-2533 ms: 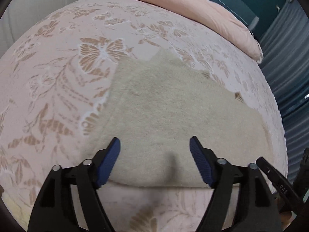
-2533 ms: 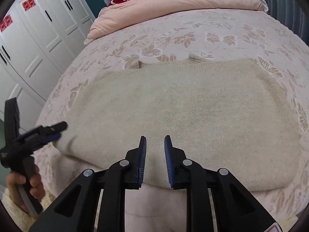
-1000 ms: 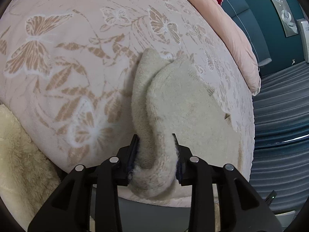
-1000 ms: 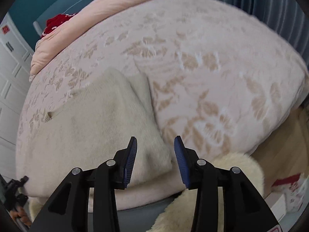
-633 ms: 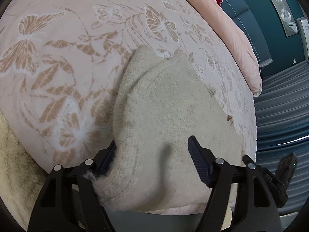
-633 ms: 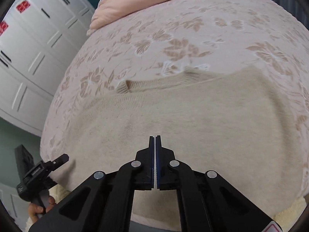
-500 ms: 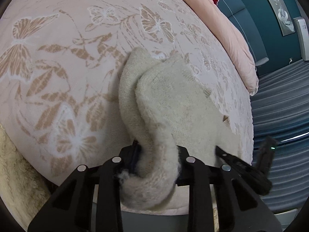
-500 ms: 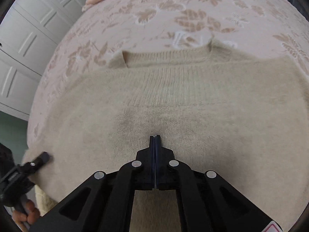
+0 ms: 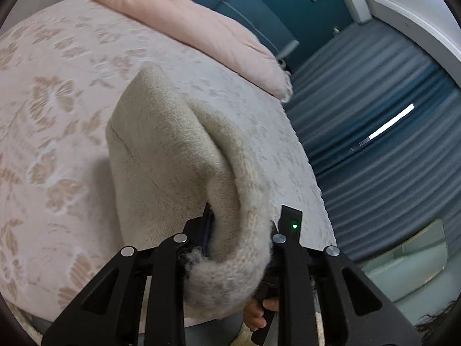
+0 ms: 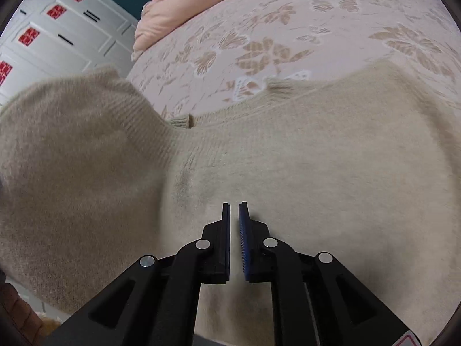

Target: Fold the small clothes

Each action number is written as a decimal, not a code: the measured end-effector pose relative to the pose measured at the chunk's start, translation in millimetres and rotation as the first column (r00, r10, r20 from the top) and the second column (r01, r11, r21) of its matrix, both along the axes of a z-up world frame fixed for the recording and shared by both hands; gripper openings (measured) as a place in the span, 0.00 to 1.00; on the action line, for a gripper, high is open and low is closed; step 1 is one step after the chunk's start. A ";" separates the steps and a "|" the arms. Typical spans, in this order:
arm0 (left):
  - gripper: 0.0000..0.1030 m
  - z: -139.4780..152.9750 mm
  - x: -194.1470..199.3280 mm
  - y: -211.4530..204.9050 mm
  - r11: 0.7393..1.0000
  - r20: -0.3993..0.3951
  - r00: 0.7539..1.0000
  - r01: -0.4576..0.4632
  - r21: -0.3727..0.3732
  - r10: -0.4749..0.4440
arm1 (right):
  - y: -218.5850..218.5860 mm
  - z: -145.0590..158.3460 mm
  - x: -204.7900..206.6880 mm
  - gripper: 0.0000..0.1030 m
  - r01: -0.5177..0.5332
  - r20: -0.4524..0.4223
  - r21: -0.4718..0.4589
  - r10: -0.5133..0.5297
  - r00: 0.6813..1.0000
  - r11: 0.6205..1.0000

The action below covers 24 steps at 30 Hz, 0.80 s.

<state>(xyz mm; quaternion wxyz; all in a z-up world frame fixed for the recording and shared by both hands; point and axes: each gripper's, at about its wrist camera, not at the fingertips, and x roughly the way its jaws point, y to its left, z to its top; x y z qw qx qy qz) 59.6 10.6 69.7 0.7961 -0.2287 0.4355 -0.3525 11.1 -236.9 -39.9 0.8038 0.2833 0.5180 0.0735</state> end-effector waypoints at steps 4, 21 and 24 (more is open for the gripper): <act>0.20 4.4 -23.0 -94.1 0.976 0.037 0.976 0.217 -0.002 -0.217 | -62.3 15.7 -48.1 0.14 0.110 0.028 0.019 -0.110 0.993 0.994; 0.84 -96.2 -121.7 -79.8 0.807 0.135 0.955 0.141 0.574 -0.263 | -163.8 9.5 -144.6 0.56 0.304 0.054 0.277 -0.331 0.942 0.911; 0.84 -104.9 -125.2 -67.1 0.786 0.147 0.950 0.134 0.604 -0.275 | -162.7 16.3 -142.2 0.63 0.278 0.069 0.368 -0.324 0.943 0.887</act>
